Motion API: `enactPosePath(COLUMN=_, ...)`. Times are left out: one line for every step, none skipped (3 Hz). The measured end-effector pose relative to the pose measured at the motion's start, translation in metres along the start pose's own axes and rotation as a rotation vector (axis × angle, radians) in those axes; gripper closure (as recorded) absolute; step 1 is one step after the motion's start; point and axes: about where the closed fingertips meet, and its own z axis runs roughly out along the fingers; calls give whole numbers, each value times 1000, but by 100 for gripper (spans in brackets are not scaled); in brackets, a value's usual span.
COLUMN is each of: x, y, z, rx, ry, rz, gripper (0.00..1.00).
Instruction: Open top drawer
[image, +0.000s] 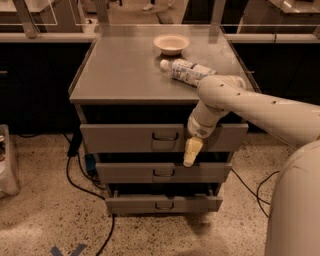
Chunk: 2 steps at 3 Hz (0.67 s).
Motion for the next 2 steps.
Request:
enactPosePath(x=1, y=2, z=-5, rx=-29, ry=-10, rz=6, gripper=0)
enactPosePath(x=4, y=7, z=-12, rx=-86, ry=-28, rz=16, gripper=0)
